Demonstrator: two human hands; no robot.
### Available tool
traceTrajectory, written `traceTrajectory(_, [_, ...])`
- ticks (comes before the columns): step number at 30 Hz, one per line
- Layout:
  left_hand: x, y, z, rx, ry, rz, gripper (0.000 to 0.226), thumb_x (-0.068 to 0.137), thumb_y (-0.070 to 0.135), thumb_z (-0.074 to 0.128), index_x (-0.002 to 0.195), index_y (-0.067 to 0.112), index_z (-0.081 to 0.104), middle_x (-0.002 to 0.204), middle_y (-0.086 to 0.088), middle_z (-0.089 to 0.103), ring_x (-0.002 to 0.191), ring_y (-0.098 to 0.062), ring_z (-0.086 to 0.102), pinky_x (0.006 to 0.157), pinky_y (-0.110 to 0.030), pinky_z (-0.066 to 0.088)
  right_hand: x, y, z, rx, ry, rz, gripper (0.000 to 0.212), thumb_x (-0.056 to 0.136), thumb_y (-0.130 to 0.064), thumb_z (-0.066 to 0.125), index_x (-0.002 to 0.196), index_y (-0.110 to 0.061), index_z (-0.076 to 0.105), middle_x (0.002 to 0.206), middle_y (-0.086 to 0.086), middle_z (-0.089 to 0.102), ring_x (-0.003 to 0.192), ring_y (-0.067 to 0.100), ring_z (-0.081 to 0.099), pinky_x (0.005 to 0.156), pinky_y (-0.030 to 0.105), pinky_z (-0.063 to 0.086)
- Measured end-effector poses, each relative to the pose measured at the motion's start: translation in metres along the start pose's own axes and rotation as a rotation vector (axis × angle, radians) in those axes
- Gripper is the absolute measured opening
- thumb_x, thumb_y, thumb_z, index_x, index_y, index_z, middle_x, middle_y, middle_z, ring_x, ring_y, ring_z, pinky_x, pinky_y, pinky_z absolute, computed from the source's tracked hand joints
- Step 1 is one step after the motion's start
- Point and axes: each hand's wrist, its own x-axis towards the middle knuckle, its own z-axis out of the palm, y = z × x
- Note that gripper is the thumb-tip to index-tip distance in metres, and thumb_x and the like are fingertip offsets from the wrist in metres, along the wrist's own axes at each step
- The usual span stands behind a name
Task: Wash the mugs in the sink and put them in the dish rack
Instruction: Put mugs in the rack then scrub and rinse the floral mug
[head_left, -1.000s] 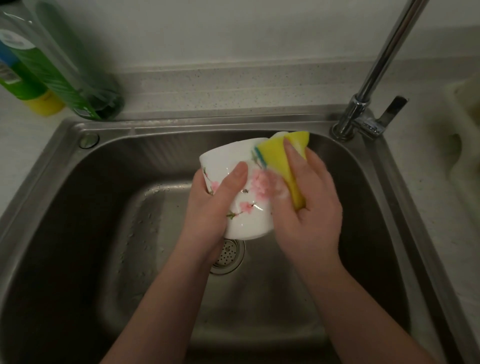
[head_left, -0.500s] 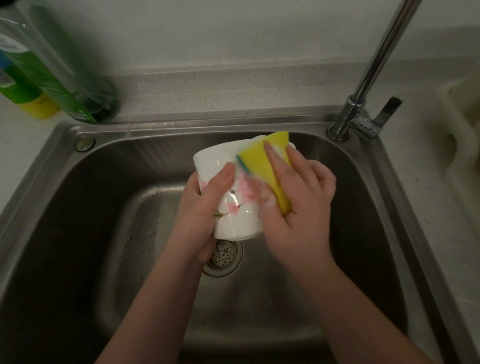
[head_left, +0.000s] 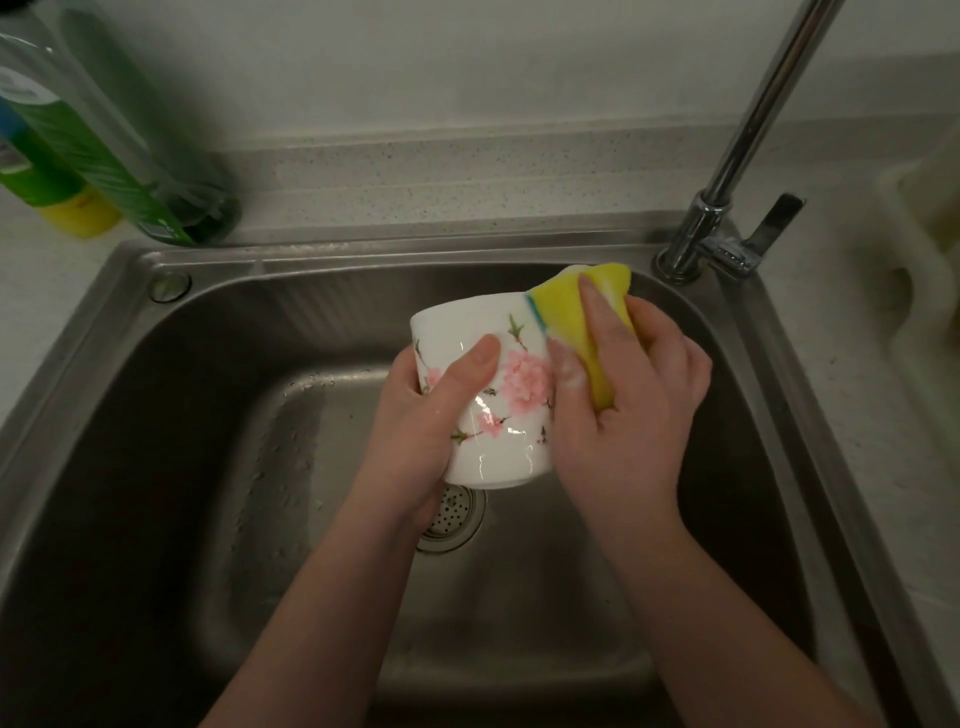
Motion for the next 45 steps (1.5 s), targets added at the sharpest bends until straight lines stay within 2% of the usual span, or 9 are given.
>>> traceTrajectory(3, [0.000,-0.001,0.000,0.043,-0.020,-0.010,0.067,0.057,0.039,0.079,0.115,0.011,0.059,0.102,-0.010,0.073,0.091,-0.027,0.072,0.070,-0.039,0.060,0.008,0.002,-0.005,-0.028,-0.031,0.094,0.043,0.092,-0.029,0.056,0.134,-0.031,0.051,0.135,0.008,0.046,0.122,0.024,0.034,0.090,0.024,0.025])
traceTrajectory(7, [-0.001,0.002,-0.004,0.084,-0.050,-0.006,0.064,0.055,0.038,0.080,0.112,0.016,0.058,0.100,-0.006,0.074,0.088,-0.024,0.073,0.066,-0.037,0.060,0.021,0.000,-0.016,0.420,-0.238,0.432,0.032,0.096,-0.036,0.049,0.128,-0.040,0.050,0.112,-0.026,0.055,0.106,-0.007,0.052,0.086,0.010,0.040])
traceTrajectory(11, [-0.001,0.007,-0.010,0.088,-0.052,-0.004,0.084,0.051,0.046,0.080,0.123,0.014,0.054,0.109,-0.010,0.072,0.097,-0.029,0.070,0.075,-0.044,0.059,0.031,0.004,-0.021,0.897,-0.419,0.855,0.025,0.095,-0.040,0.048,0.103,-0.026,0.067,0.097,-0.004,0.073,0.089,0.012,0.069,0.079,0.033,0.055])
traceTrajectory(17, [-0.002,0.009,-0.010,-0.002,-0.050,-0.060,0.120,0.033,0.064,0.088,0.132,0.009,0.049,0.116,-0.014,0.069,0.103,-0.032,0.068,0.079,-0.046,0.057,0.032,0.016,-0.023,1.294,-0.625,0.934,0.039,0.091,-0.039,0.049,0.118,-0.013,0.061,0.112,0.009,0.064,0.103,0.025,0.062,0.084,0.040,0.049])
traceTrajectory(21, [-0.005,0.006,-0.007,0.007,-0.040,-0.076,0.113,0.036,0.059,0.089,0.130,0.009,0.050,0.115,-0.014,0.069,0.102,-0.032,0.068,0.079,-0.048,0.057,0.035,0.025,-0.027,1.343,-0.745,0.938,0.040,0.088,-0.044,0.051,0.115,-0.016,0.059,0.115,0.011,0.060,0.100,0.027,0.059,0.084,0.043,0.046])
traceTrajectory(27, [-0.006,0.002,-0.001,-0.093,0.058,-0.108,0.063,0.068,0.036,0.079,0.120,0.008,0.057,0.101,-0.012,0.074,0.091,-0.029,0.072,0.070,-0.043,0.060,0.026,0.027,-0.025,1.406,-0.732,1.121,0.043,0.091,-0.031,0.049,0.127,-0.008,0.054,0.118,0.014,0.059,0.103,0.028,0.059,0.088,0.040,0.046])
traceTrajectory(33, [-0.011,0.006,0.000,-0.172,0.136,-0.144,0.077,0.062,0.045,0.074,0.127,0.010,0.054,0.107,-0.012,0.072,0.095,-0.030,0.071,0.073,-0.048,0.059,0.030,0.014,-0.028,1.280,-0.699,1.148,0.038,0.093,-0.022,0.049,0.127,-0.006,0.057,0.125,0.017,0.061,0.116,0.031,0.058,0.104,0.046,0.042])
traceTrajectory(38, [-0.010,0.027,0.001,-0.095,0.140,-0.092,0.079,0.061,0.045,0.081,0.126,0.011,0.053,0.109,-0.014,0.071,0.095,-0.032,0.071,0.078,-0.052,0.057,0.045,0.006,-0.039,0.971,-0.703,1.047,0.029,0.090,-0.007,0.052,0.118,-0.006,0.060,0.115,0.018,0.067,0.107,0.033,0.064,0.096,0.049,0.047])
traceTrajectory(45, [-0.006,0.057,0.001,0.102,0.105,0.008,0.084,0.055,0.053,0.080,0.125,0.014,0.055,0.110,-0.009,0.071,0.094,-0.027,0.071,0.079,-0.052,0.057,0.067,-0.010,-0.050,0.907,-0.694,1.086,0.033,0.087,0.000,0.056,0.118,-0.008,0.060,0.113,0.017,0.068,0.103,0.034,0.065,0.086,0.048,0.052])
